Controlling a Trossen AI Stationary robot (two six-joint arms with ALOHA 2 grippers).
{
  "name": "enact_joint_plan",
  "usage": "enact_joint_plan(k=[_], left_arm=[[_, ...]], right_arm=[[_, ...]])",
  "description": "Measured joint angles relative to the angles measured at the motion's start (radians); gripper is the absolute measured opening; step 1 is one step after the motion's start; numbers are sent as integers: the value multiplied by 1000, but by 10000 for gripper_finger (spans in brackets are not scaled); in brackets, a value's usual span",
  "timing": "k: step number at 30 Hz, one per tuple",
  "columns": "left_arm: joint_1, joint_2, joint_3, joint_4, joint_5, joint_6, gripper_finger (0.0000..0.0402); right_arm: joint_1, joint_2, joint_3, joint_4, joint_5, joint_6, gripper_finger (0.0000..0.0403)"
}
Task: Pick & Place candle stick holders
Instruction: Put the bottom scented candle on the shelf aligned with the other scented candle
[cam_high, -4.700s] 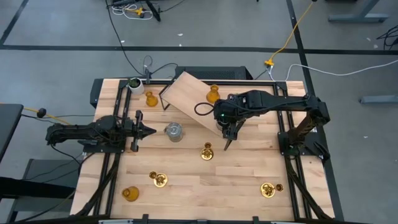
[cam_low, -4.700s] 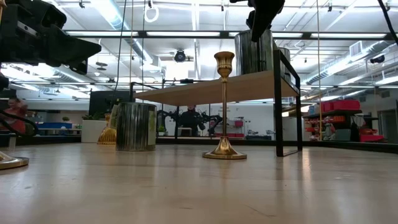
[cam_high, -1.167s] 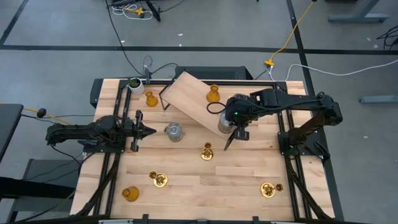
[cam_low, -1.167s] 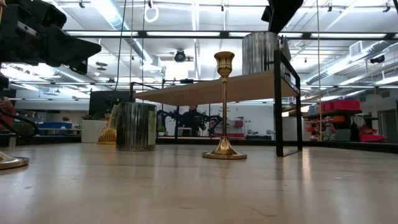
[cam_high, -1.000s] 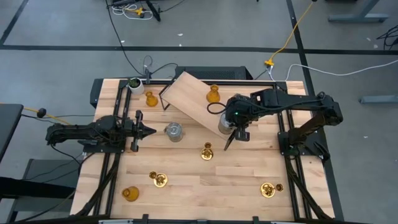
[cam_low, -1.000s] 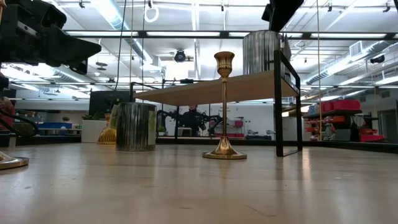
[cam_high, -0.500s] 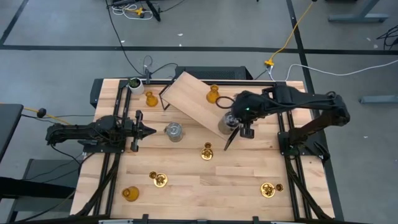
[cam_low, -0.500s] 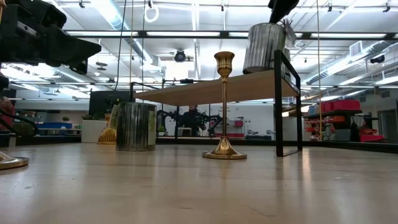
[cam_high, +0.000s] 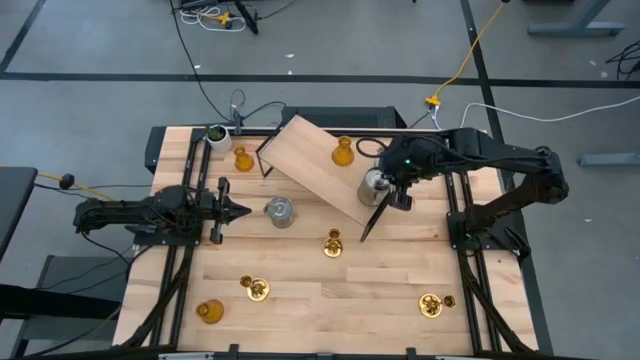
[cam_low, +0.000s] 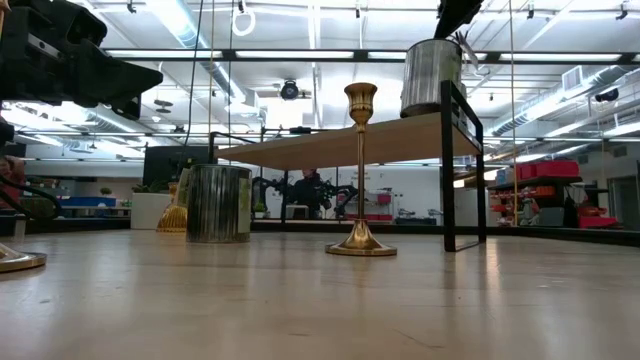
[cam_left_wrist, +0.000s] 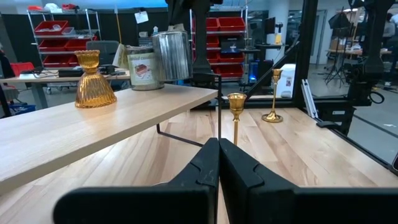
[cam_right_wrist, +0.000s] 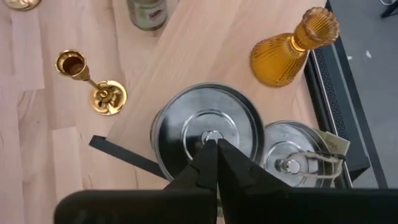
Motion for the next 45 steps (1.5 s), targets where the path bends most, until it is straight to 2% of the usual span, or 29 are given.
enact_joint_plan(k=[8,18,35,45], left_arm=[[0,0,0,0,0,0,12],[0,0,0,0,0,0,12],[0,0,0,0,0,0,12],[0,0,0,0,0,0,12]], right_arm=[[0,0,0,2,-8,0,4],[1,2,1,53,-126,0,4],[1,5,-86,81,-126,-3,4],[1,5,-88,94,-130,-3,4]])
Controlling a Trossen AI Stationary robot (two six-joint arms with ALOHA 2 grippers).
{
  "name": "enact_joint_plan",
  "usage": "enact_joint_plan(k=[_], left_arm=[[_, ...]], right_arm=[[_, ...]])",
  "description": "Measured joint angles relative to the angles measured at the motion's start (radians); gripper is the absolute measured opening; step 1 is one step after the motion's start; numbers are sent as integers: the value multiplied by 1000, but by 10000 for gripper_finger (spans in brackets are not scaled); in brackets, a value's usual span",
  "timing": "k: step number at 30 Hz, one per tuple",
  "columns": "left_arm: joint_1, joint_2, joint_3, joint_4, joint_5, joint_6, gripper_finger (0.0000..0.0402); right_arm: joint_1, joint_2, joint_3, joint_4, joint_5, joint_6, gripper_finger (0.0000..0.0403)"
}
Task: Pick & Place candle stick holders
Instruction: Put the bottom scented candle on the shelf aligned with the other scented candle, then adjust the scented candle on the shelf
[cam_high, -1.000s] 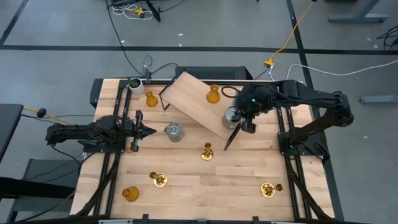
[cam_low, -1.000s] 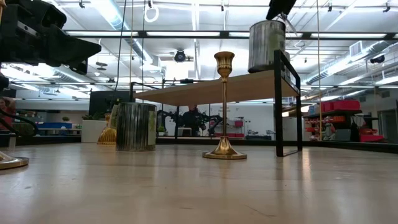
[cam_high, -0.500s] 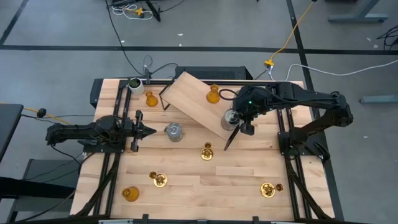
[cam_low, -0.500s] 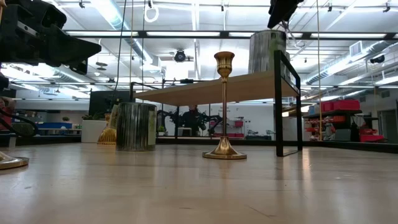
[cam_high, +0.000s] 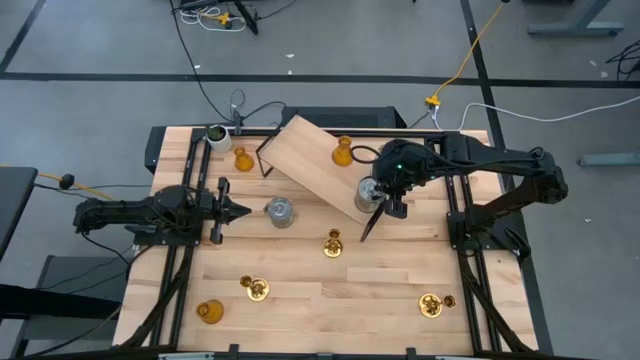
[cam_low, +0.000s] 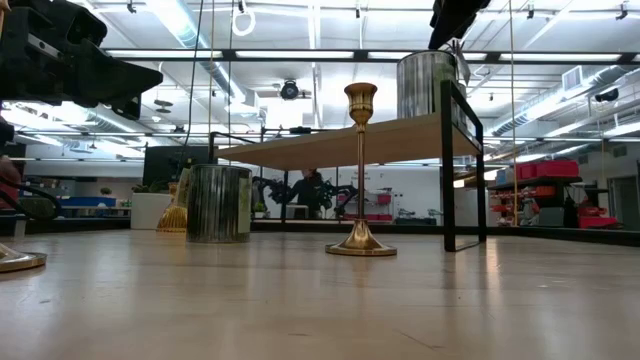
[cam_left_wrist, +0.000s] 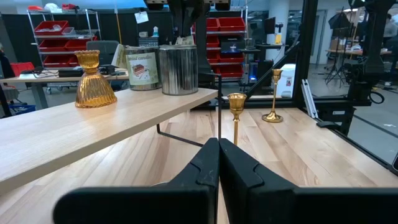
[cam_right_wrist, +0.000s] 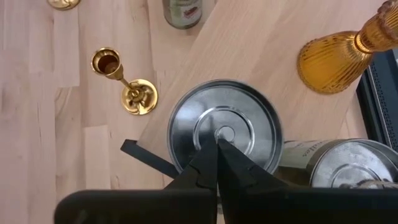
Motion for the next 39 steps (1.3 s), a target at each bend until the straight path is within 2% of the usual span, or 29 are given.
enact_joint_plan(k=[24,33,39], left_arm=[[0,0,0,0,0,0,12],[0,0,0,0,0,0,12],[0,0,0,0,0,0,12]], right_arm=[[0,0,-1,-2,0,2,10],[0,0,-1,-3,-2,0,35],[0,0,-1,-3,-3,-8,79]])
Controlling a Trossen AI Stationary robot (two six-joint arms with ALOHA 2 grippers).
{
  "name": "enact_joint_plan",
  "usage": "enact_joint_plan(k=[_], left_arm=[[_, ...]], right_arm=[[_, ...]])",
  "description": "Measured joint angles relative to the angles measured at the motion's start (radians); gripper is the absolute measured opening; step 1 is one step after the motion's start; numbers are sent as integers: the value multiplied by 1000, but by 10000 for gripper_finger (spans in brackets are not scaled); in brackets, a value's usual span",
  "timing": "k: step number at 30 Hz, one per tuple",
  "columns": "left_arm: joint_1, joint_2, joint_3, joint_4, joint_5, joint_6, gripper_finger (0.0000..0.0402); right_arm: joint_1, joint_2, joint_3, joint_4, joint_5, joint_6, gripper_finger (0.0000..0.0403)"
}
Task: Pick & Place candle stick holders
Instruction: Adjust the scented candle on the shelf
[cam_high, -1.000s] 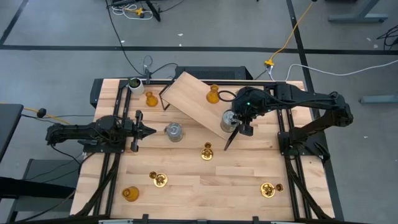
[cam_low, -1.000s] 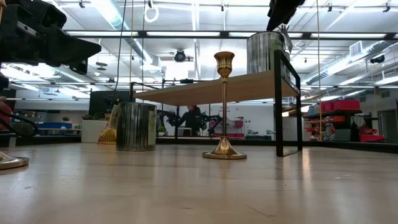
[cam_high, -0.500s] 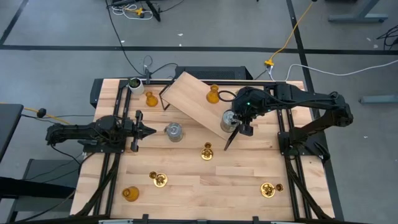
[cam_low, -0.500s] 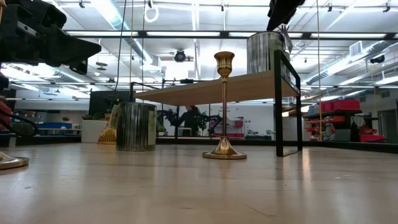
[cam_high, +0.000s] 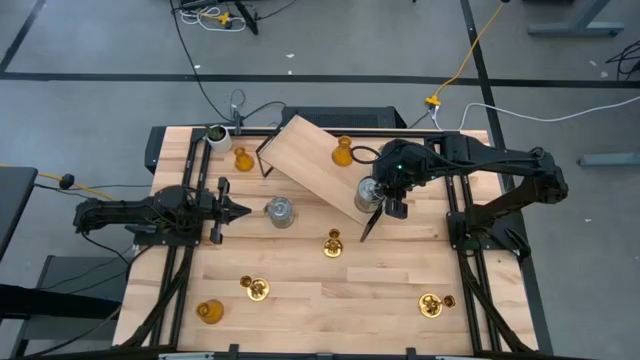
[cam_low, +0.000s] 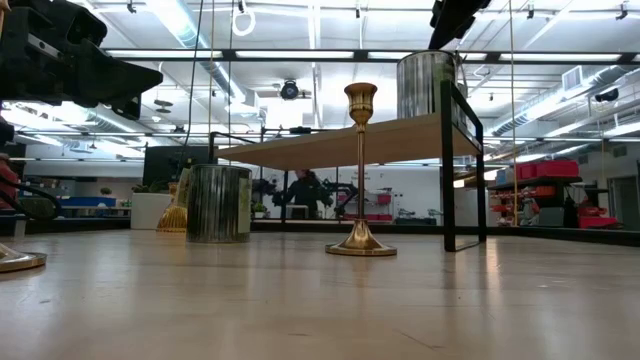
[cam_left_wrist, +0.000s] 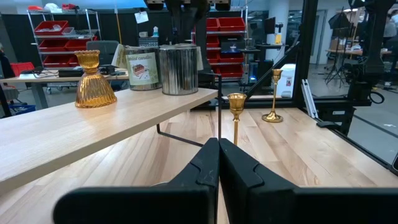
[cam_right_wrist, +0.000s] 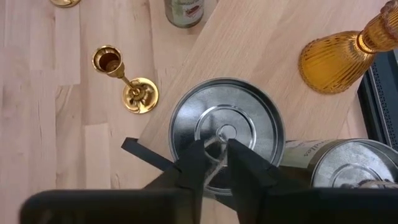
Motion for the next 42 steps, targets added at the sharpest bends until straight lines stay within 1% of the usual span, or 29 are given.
enact_joint_plan(k=[10,13,16,18,22,27,36,38,42], left_arm=[[0,0,0,0,0,0,12],[0,0,0,0,0,0,12],[0,0,0,0,0,0,12],[0,0,0,0,0,0,12],[0,0,0,0,0,0,12],[0,0,0,0,0,0,12],[0,0,0,0,0,0,12],[0,0,0,0,0,0,12],[0,0,0,0,0,0,12]], right_arm=[[0,-28,0,37,23,-6,178],[0,-45,0,39,77,-7,192],[-18,-64,0,36,151,8,192],[-36,-72,0,30,176,11,185],[-82,-74,0,1,181,11,157],[-135,-74,0,-18,196,11,106],[-179,-73,0,-18,185,-18,9],[-180,-73,0,-18,185,-21,4],[-180,-72,0,-26,169,-26,7]])
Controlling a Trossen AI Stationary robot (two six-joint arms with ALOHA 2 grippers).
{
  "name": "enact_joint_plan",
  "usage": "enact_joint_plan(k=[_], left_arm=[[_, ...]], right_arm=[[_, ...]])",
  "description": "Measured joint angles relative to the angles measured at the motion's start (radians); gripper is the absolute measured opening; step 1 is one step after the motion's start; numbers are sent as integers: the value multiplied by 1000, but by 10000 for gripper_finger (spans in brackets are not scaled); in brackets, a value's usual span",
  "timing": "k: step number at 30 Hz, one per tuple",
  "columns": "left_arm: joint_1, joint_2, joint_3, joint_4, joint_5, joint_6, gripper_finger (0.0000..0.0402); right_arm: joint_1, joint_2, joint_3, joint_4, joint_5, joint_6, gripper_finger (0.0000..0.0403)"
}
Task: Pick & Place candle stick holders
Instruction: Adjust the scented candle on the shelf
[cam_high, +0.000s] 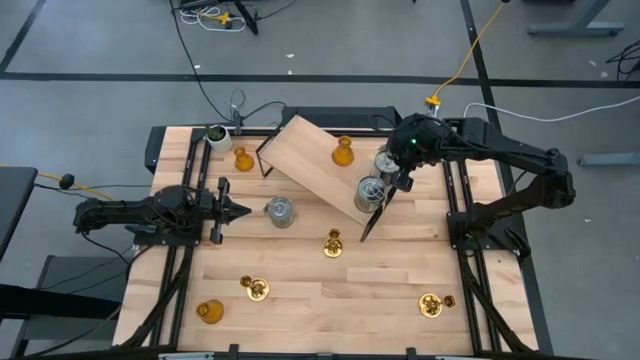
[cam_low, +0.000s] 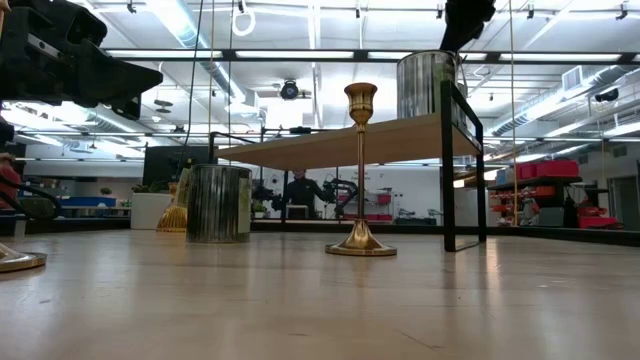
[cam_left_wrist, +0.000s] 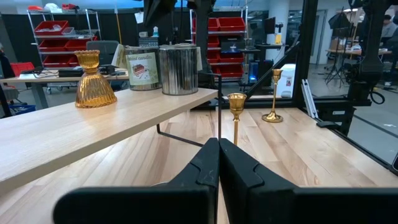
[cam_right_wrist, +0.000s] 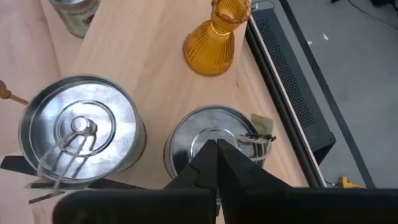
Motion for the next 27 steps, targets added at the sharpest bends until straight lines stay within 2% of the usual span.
enact_joint_plan(k=[8,20,27], left_arm=[[0,0,0,0,0,0,12],[0,0,0,0,0,0,12],[0,0,0,0,0,0,12]], right_arm=[[-1,7,-80,10,-26,-8,2],[-17,5,-154,36,13,-19,1],[-17,5,-154,39,-60,-24,1]])
